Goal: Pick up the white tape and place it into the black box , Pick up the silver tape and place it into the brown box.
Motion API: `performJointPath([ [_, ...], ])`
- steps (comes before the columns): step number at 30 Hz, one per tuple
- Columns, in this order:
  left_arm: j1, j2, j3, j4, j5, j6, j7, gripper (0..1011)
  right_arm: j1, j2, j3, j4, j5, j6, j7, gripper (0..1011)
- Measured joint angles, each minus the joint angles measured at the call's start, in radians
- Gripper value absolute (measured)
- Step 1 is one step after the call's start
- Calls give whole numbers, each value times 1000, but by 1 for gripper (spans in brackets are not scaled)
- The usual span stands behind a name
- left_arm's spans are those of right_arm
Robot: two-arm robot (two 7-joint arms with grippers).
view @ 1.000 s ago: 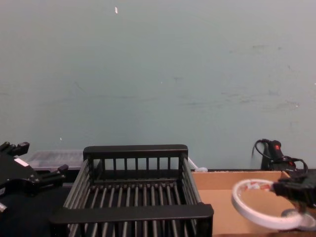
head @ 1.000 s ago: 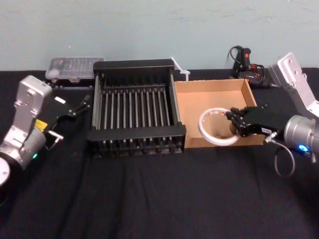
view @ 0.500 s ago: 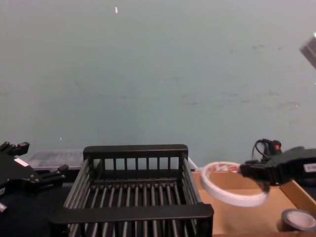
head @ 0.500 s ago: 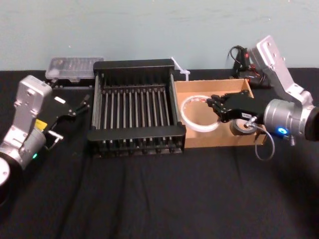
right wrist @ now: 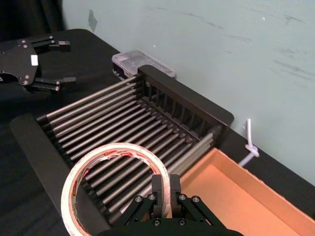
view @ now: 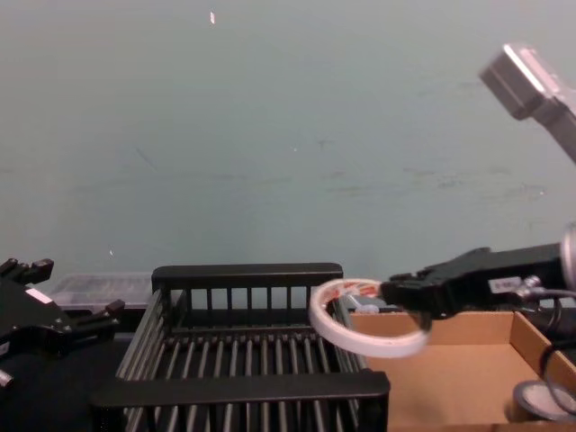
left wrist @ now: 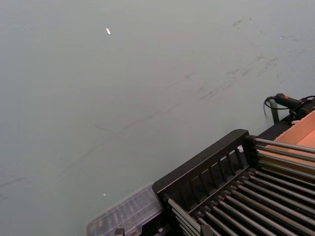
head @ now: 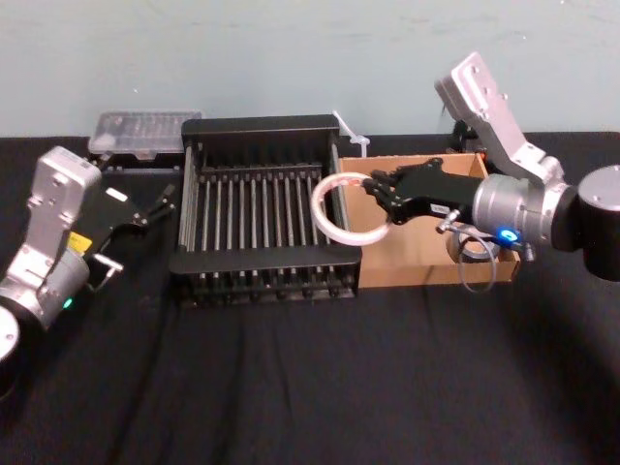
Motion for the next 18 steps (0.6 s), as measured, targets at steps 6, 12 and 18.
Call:
performJointPath([
  [6, 0, 0, 0, 0, 0, 0, 0, 1001, 41, -34, -32, 45, -16, -16, 14, 101],
  [12, 0, 0, 0, 0, 0, 0, 0, 1001, 89, -74, -61, 112, -38, -30, 23, 101],
  [18, 0, 0, 0, 0, 0, 0, 0, 1001, 135, -117, -83, 190, -63, -42, 28, 101],
])
